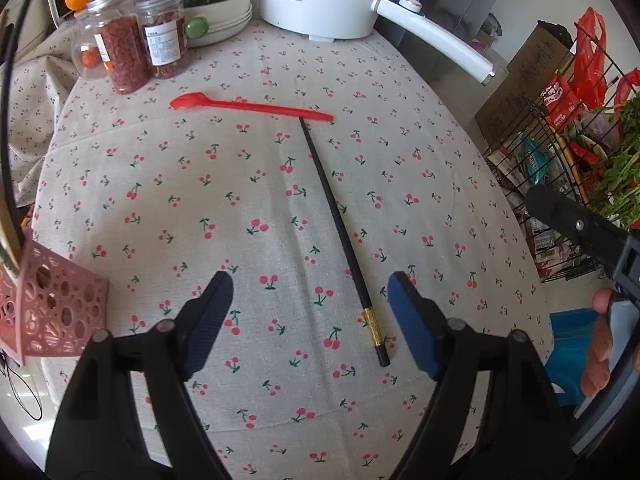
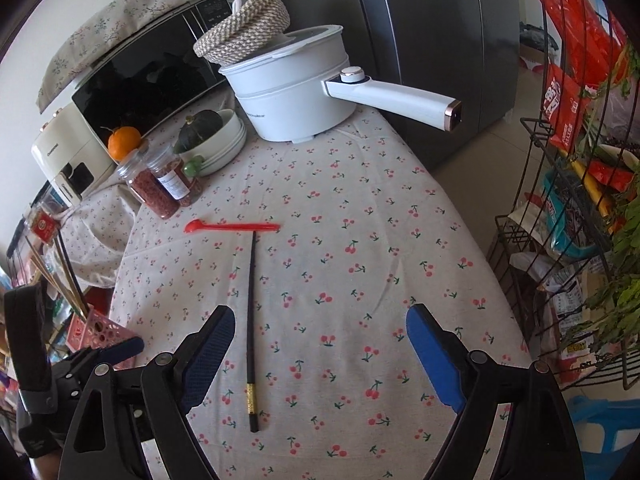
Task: Organize utensils
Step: 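Move the left tool to the black chopstick and grasp it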
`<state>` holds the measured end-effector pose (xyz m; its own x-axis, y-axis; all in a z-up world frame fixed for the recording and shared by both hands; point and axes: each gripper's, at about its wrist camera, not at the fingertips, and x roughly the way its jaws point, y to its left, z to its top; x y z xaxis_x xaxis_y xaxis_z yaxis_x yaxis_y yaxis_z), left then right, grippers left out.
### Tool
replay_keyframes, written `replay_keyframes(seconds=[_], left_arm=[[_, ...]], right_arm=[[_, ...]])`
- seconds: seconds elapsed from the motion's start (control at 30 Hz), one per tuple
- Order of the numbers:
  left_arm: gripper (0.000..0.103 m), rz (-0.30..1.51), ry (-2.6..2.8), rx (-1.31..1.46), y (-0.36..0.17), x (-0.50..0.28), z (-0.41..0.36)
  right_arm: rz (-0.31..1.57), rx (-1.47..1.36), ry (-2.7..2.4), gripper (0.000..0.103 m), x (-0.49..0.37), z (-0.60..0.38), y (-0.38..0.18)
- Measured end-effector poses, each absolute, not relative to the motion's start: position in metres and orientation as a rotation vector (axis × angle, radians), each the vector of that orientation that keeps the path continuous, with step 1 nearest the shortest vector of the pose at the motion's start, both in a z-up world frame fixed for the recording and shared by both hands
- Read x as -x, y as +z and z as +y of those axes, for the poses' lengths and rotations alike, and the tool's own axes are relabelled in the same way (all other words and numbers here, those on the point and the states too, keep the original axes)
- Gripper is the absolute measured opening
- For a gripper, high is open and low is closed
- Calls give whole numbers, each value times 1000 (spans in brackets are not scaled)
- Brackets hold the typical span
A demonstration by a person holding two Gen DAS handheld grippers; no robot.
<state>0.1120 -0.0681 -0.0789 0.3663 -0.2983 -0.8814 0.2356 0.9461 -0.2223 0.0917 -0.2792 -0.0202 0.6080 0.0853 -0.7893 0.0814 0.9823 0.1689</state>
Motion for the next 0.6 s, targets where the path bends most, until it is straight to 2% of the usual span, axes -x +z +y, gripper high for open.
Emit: replay_keyframes(seconds=[0.1, 0.13, 0.2, 0.33, 0.4, 0.5, 0.6], left_arm=[[51, 1187, -347, 87, -90, -125, -76], [48, 1198, -349, 97, -92, -130, -79], [36, 1211, -353, 123, -96, -138, -85], [29, 1223, -346, 140, -101, -152, -99], [20, 1234, -338, 141, -105, -158, -106], [13, 1248, -324, 141, -112, -169, -113], [11, 1256, -299, 138, -116, -178, -119]], right_arm=[[944, -187, -22, 89, -95, -286, -26], [948, -188, -27, 89, -96, -288, -27], [953, -191, -40, 89, -97, -293, -28], [971, -204, -59, 89, -100, -304, -31], [975, -223, -58, 89, -101, -309, -31], [974, -253, -53, 89, -102, -315, -30], [975, -275, -45, 89, -104, -317, -29]])
